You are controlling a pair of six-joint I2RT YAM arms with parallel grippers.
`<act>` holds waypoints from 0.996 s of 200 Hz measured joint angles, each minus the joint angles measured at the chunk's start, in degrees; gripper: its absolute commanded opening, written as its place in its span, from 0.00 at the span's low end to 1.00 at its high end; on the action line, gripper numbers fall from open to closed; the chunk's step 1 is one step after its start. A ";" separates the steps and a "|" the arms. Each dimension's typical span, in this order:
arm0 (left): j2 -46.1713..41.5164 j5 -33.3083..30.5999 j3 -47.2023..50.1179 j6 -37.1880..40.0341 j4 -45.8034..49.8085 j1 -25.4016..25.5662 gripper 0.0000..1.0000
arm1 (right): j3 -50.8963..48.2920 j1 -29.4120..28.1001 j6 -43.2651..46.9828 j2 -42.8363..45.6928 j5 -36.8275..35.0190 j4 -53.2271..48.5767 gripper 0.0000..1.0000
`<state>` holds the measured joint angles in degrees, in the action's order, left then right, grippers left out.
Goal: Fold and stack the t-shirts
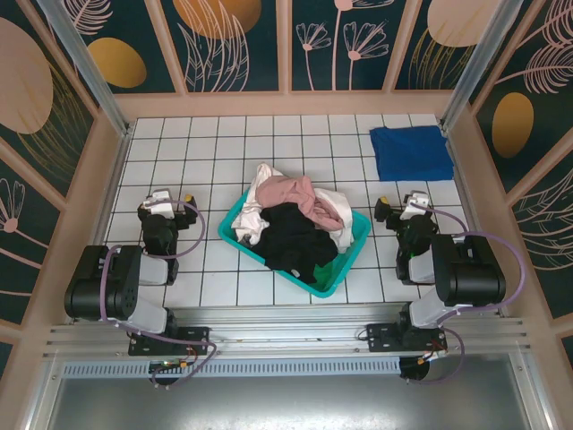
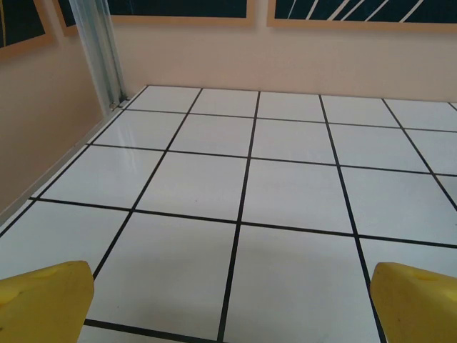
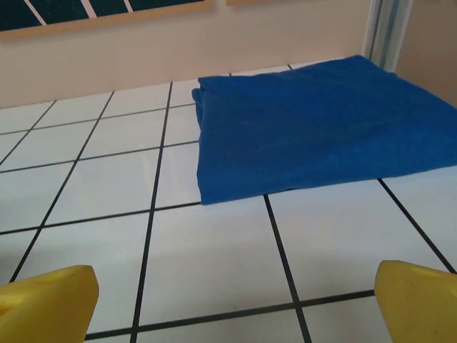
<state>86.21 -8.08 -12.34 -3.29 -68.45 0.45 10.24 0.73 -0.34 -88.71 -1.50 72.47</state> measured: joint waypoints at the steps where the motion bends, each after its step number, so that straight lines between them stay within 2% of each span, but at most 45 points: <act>1: 0.00 0.00 0.00 0.00 -0.04 0.00 0.99 | 0.02 0.00 0.00 0.00 0.00 0.04 0.99; 199: 0.22 -0.15 -0.11 -0.02 -2.03 0.00 0.99 | 0.28 -0.11 0.00 -0.37 -0.37 2.34 0.99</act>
<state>86.43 -8.23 -12.45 -3.31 -70.48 0.45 10.52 0.62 -0.34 -89.08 -1.87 74.81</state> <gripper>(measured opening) 0.989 0.990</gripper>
